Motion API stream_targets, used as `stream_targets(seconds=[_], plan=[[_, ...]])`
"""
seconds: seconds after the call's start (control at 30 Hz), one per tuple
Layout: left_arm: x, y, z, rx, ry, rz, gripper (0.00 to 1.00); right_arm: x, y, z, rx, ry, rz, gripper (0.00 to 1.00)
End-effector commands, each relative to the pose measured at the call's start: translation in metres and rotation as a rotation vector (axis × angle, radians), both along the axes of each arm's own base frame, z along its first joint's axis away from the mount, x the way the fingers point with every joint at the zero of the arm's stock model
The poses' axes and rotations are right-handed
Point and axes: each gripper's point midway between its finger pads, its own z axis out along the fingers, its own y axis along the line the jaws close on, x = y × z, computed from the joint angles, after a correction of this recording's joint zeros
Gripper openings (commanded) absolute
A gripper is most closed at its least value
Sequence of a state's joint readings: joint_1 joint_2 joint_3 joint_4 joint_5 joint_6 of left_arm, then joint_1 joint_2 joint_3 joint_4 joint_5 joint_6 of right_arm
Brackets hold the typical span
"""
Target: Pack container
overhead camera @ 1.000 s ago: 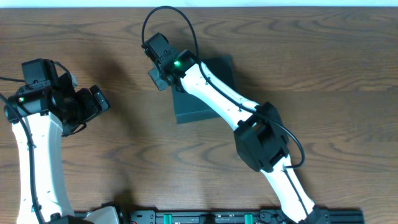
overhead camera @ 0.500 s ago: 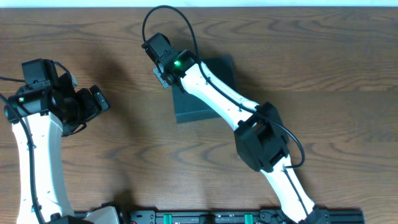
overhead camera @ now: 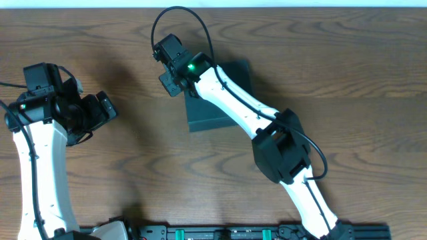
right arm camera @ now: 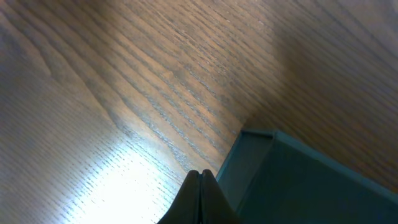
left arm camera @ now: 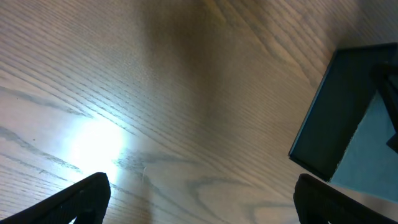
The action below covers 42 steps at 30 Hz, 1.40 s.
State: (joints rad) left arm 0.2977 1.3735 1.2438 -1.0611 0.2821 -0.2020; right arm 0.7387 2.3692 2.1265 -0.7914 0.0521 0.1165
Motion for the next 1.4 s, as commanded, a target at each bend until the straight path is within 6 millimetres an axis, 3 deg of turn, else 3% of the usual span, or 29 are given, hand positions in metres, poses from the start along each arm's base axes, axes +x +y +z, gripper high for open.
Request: stream_targets(seconds=[0.0, 0.2, 0.63, 0.9, 1.03, 1.17, 1.23, 1.37], plan=[[0.0, 0.002, -0.002, 0.002, 0.005, -0.002, 0.95, 0.008, -0.005, -0.008, -0.023, -0.007, -0.005, 0.01], [0.0, 0.001, -0.002, 0.001, 0.005, -0.002, 0.95, 0.015, -0.02, -0.026, -0.088, -0.007, -0.06, 0.01], [0.0, 0.002, -0.002, 0.002, 0.005, -0.002, 0.95, 0.033, -0.051, -0.025, -0.167, -0.055, -0.156, 0.01], [0.0, 0.002, -0.002, 0.002, 0.005, -0.002, 0.95, 0.032, -0.04, -0.02, -0.104, -0.039, -0.13, 0.01], [0.0, 0.002, -0.002, 0.002, 0.005, -0.002, 0.95, 0.032, -0.037, 0.013, -0.053, -0.073, -0.128, 0.01], [0.0, 0.001, -0.002, 0.001, 0.005, -0.002, 0.95, 0.029, -0.042, 0.078, 0.011, -0.153, -0.139, 0.01], [0.0, 0.002, -0.002, 0.002, 0.005, -0.002, 0.95, 0.024, -0.054, 0.109, 0.019, -0.186, -0.172, 0.01], [0.0, 0.002, -0.002, 0.002, 0.005, -0.002, 0.95, 0.004, -0.083, 0.138, -0.003, -0.163, -0.23, 0.01]])
